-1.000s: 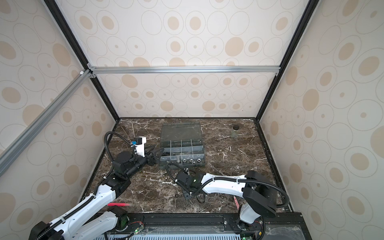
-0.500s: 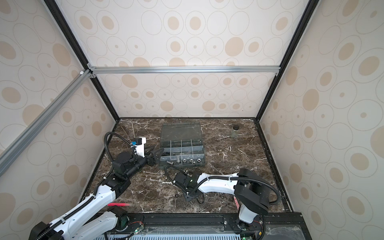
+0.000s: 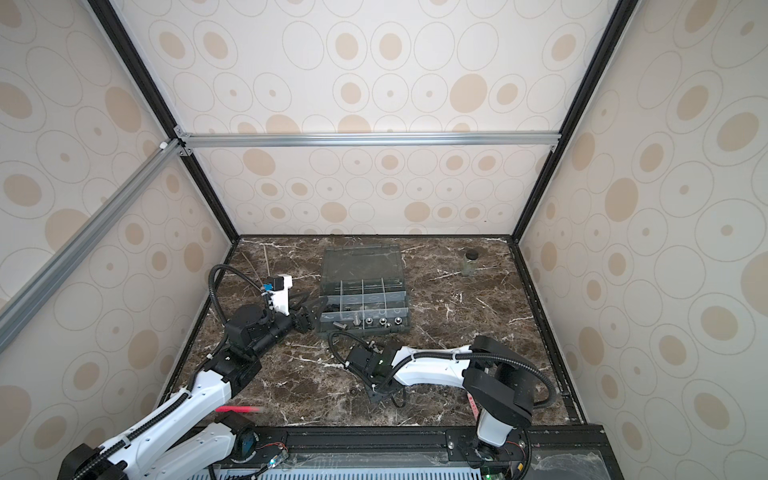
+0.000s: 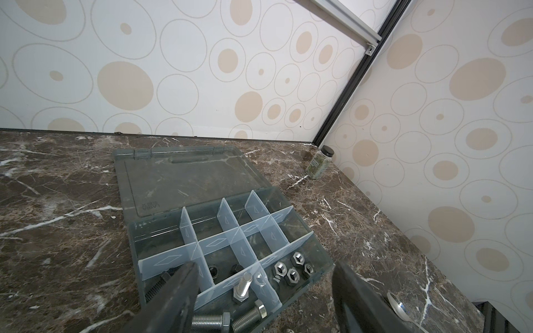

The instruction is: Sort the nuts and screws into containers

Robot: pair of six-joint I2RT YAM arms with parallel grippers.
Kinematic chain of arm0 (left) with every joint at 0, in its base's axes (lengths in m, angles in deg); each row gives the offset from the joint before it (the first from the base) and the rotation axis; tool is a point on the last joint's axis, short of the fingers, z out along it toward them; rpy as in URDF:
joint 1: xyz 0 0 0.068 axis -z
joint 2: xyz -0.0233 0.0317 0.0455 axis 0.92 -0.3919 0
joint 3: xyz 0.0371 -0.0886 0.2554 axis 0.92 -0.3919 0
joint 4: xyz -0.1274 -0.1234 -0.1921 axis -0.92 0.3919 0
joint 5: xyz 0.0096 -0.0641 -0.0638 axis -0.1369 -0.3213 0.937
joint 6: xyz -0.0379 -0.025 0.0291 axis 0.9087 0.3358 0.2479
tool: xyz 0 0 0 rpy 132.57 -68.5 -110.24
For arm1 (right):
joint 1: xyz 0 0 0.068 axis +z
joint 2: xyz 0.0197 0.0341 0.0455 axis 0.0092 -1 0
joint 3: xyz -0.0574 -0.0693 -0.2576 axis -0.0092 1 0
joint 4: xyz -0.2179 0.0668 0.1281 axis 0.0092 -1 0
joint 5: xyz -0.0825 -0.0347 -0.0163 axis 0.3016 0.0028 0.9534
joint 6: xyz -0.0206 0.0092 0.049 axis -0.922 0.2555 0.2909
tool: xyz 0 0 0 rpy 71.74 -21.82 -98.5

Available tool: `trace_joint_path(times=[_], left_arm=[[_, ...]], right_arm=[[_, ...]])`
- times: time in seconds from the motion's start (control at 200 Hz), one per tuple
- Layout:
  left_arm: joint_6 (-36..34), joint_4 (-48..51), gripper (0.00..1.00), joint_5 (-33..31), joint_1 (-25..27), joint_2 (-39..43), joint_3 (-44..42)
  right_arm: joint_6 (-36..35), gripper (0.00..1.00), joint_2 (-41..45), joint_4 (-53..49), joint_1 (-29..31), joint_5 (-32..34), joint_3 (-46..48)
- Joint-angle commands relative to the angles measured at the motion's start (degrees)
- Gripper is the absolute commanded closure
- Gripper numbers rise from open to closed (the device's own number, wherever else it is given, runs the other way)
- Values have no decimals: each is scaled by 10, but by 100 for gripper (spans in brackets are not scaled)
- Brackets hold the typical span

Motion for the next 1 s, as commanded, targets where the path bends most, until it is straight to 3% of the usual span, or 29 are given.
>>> trace_joint_path(times=[0.0,0.195,0.425,0.62,0.815,0.995], left_arm=[[6,5,26,-5,-4,12,0],[7,11,27,-13,-4,17,0],[18,22,26,-19,-4,41,-9],[28,39,26,-21,-4,72,-17],[33,67,26,-26,-4,100,-27],[38,79,26,-30,-5,123,-39]], right_arm=[[8,78,-3,7,6,16,0],[-42,79,36,14,-16,36,-20],[-144,79,51,44,-131,39,-117],[-168,79,-33,85,-200,34,-258],[-172,79,-154,88,-209,7,-383],[-156,78,-226,79,-210,-8,-428]])
